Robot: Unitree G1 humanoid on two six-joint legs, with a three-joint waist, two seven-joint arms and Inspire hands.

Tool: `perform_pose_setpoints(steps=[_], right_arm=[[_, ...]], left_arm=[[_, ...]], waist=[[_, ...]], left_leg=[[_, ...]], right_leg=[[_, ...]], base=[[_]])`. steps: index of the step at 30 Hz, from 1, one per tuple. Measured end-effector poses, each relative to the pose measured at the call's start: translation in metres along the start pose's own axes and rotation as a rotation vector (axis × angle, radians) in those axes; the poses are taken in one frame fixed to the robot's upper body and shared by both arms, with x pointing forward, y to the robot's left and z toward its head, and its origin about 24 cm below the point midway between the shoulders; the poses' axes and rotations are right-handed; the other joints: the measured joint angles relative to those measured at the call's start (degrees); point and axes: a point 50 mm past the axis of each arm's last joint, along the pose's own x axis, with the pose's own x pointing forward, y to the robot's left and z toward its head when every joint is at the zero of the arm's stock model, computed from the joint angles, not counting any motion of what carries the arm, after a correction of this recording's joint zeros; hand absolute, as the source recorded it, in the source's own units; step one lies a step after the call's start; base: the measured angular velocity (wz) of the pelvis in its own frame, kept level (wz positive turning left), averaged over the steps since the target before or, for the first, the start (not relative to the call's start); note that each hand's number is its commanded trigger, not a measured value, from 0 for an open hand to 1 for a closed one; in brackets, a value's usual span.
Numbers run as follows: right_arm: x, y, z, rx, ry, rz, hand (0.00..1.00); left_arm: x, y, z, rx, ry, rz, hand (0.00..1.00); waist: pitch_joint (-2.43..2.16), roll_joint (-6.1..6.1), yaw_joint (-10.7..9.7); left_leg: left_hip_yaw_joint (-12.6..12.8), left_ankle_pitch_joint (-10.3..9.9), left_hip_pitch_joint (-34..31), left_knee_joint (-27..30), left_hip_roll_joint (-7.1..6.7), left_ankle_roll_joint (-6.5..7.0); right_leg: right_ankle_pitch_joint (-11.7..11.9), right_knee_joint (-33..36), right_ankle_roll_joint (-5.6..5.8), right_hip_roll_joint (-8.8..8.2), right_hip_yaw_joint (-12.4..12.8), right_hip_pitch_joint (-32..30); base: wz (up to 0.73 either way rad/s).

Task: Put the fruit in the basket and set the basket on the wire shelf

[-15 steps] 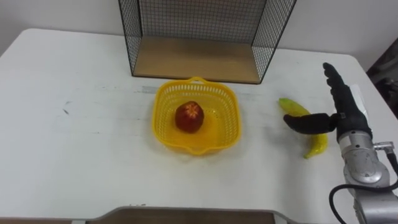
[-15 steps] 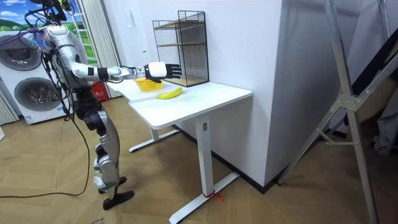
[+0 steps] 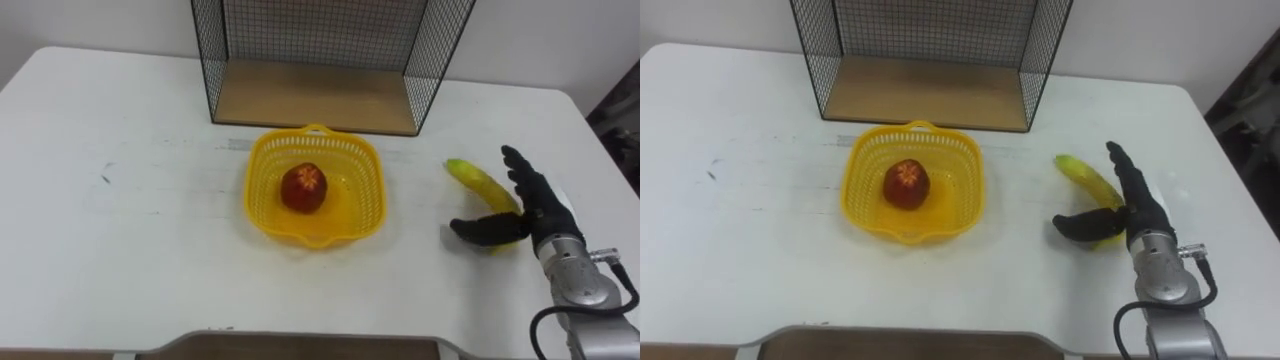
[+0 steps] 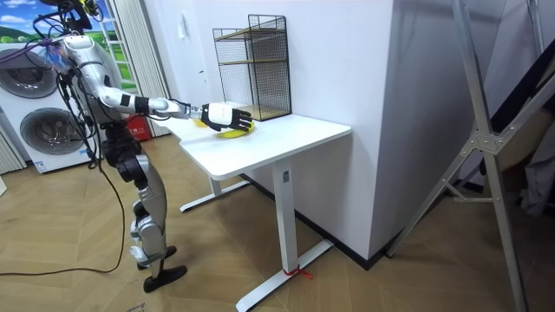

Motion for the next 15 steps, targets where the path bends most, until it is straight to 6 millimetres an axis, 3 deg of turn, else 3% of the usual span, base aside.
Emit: perform_pose_setpoints(steps=[15], right_arm=[[0.003, 0.0, -0.015, 0.011, 0.074, 0.041, 0.0]], left_arm=[[0.001, 0.007, -0.006, -0.052, 0.052, 0.024, 0.0]], waist=[[-0.24, 0.0, -0.06]], left_leg=[[-0.12, 0.0, 0.37, 0.32, -0.08, 0.0]], right_leg=[[-0.02, -0.17, 0.03, -0.15, -0.37, 0.77]], base=[[0.01]])
